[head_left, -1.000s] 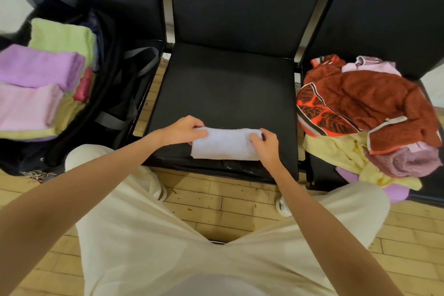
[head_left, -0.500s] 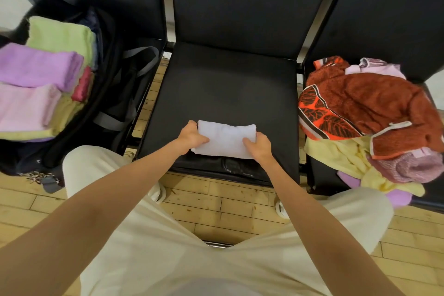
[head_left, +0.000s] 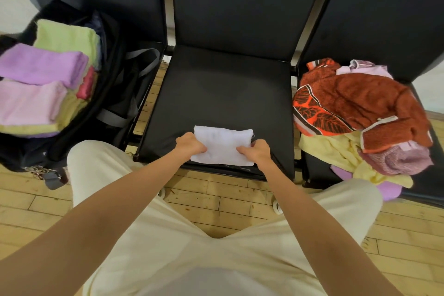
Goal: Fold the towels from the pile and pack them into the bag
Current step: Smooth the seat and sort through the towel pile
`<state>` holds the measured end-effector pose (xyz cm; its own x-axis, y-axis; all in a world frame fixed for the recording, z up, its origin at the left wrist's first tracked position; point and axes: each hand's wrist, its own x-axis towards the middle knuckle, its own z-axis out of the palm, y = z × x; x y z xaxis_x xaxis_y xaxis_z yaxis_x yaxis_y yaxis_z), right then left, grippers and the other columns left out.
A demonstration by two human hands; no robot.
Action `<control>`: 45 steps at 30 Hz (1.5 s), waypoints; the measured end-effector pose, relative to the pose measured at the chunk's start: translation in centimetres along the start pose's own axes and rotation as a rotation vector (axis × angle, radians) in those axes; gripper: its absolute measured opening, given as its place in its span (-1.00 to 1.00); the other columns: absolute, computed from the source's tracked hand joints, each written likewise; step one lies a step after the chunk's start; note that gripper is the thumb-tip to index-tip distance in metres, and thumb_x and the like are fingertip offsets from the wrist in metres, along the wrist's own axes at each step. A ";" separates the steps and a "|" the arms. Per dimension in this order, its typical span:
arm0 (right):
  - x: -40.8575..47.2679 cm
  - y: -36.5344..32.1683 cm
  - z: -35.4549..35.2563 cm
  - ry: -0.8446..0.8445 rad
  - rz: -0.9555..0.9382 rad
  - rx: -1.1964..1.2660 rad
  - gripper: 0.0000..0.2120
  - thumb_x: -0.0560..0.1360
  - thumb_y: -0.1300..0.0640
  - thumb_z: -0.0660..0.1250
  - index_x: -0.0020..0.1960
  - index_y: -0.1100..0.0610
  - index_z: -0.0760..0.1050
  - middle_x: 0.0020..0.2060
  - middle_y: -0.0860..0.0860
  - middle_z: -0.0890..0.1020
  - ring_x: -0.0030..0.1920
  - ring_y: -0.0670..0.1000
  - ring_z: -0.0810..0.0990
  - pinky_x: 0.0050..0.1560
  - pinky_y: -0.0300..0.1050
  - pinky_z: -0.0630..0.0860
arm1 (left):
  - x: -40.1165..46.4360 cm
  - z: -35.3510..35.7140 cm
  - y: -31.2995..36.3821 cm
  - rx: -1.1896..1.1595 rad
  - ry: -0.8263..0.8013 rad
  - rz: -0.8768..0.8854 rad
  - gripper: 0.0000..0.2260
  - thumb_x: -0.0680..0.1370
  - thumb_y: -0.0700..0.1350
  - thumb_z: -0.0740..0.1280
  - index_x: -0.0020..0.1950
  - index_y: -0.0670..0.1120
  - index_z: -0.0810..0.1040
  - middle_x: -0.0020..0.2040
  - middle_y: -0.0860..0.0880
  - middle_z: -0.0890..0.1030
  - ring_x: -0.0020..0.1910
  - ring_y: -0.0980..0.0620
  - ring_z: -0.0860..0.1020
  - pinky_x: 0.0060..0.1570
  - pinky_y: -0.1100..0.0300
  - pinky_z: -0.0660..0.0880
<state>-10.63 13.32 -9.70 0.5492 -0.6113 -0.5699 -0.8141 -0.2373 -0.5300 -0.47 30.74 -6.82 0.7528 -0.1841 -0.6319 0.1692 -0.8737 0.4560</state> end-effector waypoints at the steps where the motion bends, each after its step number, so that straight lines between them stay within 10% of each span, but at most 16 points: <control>1: -0.5 -0.3 0.0 0.029 -0.016 -0.006 -0.63 0.32 -0.01 0.49 -0.04 0.19 0.47 -0.02 0.10 0.56 0.04 0.11 0.55 0.03 -0.01 0.56 | -0.2 0.1 -0.3 -0.045 0.026 0.001 -0.74 0.44 -0.10 0.45 -0.02 -0.15 0.43 0.19 -0.18 0.46 0.11 -0.12 0.49 -0.10 0.12 0.48; 6: -2.6 -4.0 0.2 0.038 -0.105 0.311 -0.75 0.42 0.14 0.40 -0.03 0.21 0.38 -0.20 -0.02 0.44 -0.14 -0.01 0.47 -0.31 -0.25 0.38 | -0.4 -1.2 -2.1 -0.288 0.058 0.036 -0.77 0.41 -0.13 0.46 -0.06 -0.21 0.51 -0.03 -0.12 0.56 0.01 -0.09 0.57 -0.23 0.18 0.46; 14: -4.7 -13.6 3.7 -0.061 -0.379 0.370 -0.63 0.54 0.23 0.24 0.28 0.07 0.20 0.01 0.06 0.46 -0.02 0.02 0.49 -0.03 -0.13 0.48 | 0.1 -12.0 -4.7 -0.531 0.254 0.144 -0.76 0.45 -0.25 0.41 -0.28 -0.11 0.35 -0.23 -0.06 0.43 -0.11 -0.04 0.46 -0.13 0.10 0.39; 18: -5.5 -20.5 5.5 -0.178 -0.674 0.290 -0.37 0.54 0.37 0.14 0.50 -0.07 0.11 0.43 0.05 0.30 0.42 0.05 0.28 0.41 0.00 0.22 | 2.0 -19.2 -5.7 -0.602 0.408 0.262 -0.81 0.41 -0.24 0.45 -0.08 -0.22 0.48 -0.08 -0.15 0.53 -0.06 -0.07 0.52 -0.12 0.06 0.44; 21: -5.3 -26.5 7.1 -0.169 -0.782 0.226 -0.48 0.53 0.42 0.07 0.41 0.08 0.36 0.17 0.15 0.50 0.14 0.01 0.49 0.18 -0.18 0.40 | 3.9 -25.5 -5.6 -0.587 0.537 0.341 -0.75 0.41 -0.24 0.45 0.01 -0.19 0.46 -0.04 -0.13 0.55 -0.06 -0.04 0.52 -0.12 0.08 0.43; 23: -4.7 -30.6 8.6 -0.178 -0.794 0.232 -0.57 0.53 0.41 0.09 0.30 0.15 0.50 -0.20 0.05 0.43 -0.22 -0.11 0.43 -0.17 -0.39 0.35 | 5.4 -29.8 -5.7 -0.556 0.607 0.383 -0.73 0.40 -0.22 0.45 0.01 -0.16 0.44 -0.06 -0.10 0.52 -0.07 -0.01 0.48 -0.19 0.18 0.39; 29: -2.5 -41.5 13.7 -0.270 -0.777 0.205 -0.58 0.53 0.37 0.13 0.32 0.13 0.46 0.33 0.18 0.35 0.27 0.13 0.40 0.30 -0.01 0.42 | 11.6 -40.0 -8.2 -0.389 0.773 0.314 -0.76 0.42 -0.23 0.39 0.05 -0.10 0.46 0.03 -0.09 0.50 0.01 -0.04 0.47 -0.06 0.14 0.39; 45: 3.8 -47.7 23.1 -0.378 -0.742 0.032 -0.51 0.46 0.44 0.14 0.32 0.15 0.47 0.35 0.14 0.40 0.32 0.09 0.39 0.34 -0.10 0.37 | 22.5 -43.6 -13.7 -0.176 0.803 0.041 -0.61 0.51 -0.15 0.38 0.28 -0.23 0.41 0.24 -0.21 0.51 0.24 -0.21 0.47 0.19 -0.01 0.42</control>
<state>34.70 39.72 -1.06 0.9720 -0.0078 -0.2349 -0.2127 -0.4539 -0.8653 41.90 58.21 -0.02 0.9750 0.2224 -0.0029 0.1791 -0.7776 0.6028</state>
